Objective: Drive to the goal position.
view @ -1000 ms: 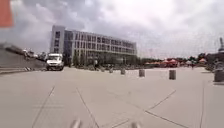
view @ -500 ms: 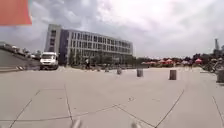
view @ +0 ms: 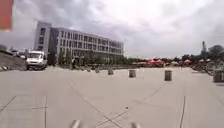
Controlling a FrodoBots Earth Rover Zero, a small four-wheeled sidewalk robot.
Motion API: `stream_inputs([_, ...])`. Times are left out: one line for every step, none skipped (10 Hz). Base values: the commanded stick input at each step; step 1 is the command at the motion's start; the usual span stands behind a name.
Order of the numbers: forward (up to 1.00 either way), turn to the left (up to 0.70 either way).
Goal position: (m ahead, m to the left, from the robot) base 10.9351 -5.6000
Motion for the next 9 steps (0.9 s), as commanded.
stream_inputs([0.85, -0.12])
stream_inputs([0.85, -0.33])
stream_inputs([0.85, -0.34])
stream_inputs([0.85, -0.08])
stream_inputs([0.85, 0.0])
stream_inputs([0.85, 0.0])
stream_inputs([0.85, 0.0])
stream_inputs([0.85, 0.0])
stream_inputs([0.85, 0.0])
